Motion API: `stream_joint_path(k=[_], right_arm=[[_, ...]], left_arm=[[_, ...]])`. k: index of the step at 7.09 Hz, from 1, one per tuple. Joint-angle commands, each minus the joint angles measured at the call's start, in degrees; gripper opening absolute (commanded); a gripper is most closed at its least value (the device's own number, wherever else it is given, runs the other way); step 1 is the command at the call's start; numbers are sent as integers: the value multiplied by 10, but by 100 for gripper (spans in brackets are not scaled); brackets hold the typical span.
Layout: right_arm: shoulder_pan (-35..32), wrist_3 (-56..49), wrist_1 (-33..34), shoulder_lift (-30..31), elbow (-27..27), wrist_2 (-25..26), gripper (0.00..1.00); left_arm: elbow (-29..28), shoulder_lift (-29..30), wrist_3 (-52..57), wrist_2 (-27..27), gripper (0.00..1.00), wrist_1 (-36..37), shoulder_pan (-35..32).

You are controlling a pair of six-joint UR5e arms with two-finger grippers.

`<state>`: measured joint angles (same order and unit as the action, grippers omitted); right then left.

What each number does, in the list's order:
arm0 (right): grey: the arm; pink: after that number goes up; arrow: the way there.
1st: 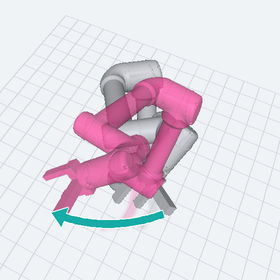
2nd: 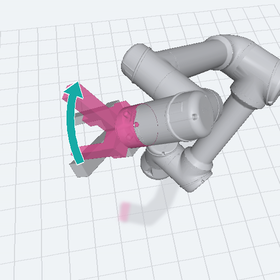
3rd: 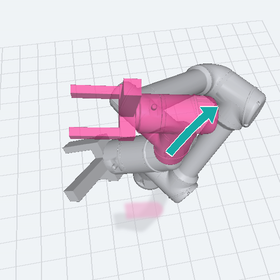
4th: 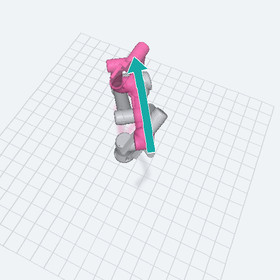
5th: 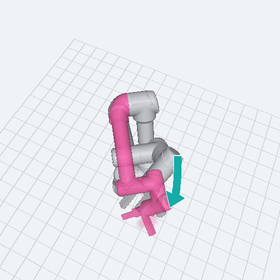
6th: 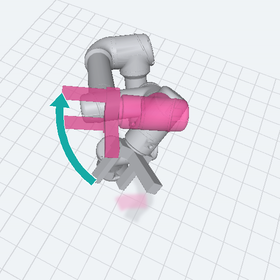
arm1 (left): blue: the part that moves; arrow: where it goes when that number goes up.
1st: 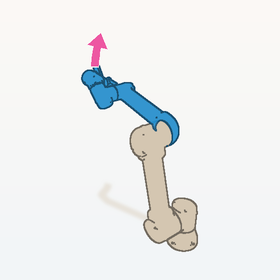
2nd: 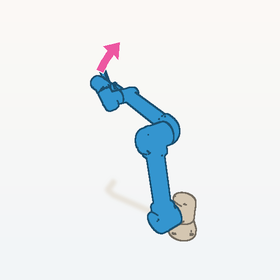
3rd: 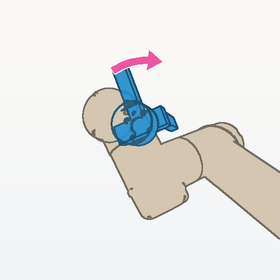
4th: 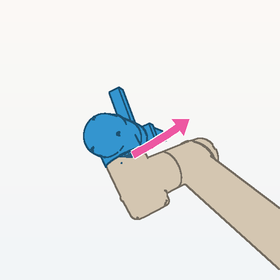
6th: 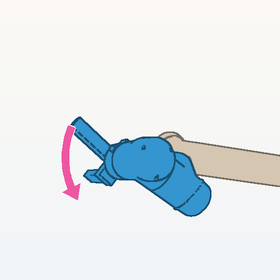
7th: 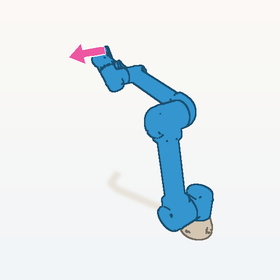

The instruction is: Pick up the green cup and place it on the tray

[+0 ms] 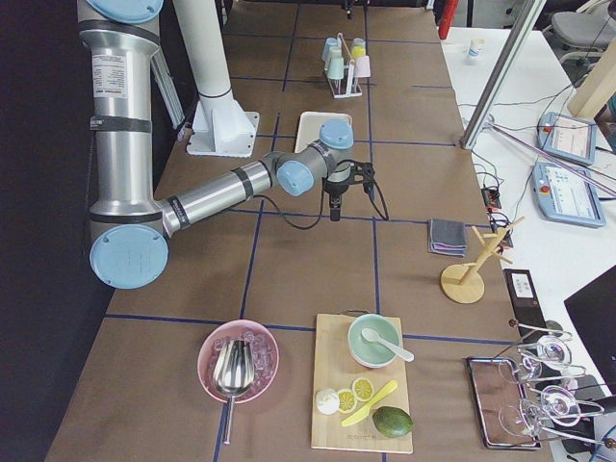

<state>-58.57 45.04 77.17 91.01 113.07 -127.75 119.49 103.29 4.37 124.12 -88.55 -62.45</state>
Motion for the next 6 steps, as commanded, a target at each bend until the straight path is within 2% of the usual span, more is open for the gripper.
stream_joint_path(k=[1, 2, 4, 5, 6], right_arm=[[-8, -1, 0, 1, 0, 0, 100], [-11, -1, 0, 5, 0, 0, 100], [-18, -2, 0, 9, 0, -1, 99], [-25, -6, 0, 12, 0, -1, 99], [-32, -20, 0, 16, -3, 0, 99]], left_arm=[[33, 30, -1, -68, 99, 30, 74], [35, 51, -3, -117, 100, 35, 112], [36, 106, -2, -247, 100, 122, 191], [40, 117, 17, -285, 100, 154, 227], [70, 110, 95, -375, 100, 157, 277]])
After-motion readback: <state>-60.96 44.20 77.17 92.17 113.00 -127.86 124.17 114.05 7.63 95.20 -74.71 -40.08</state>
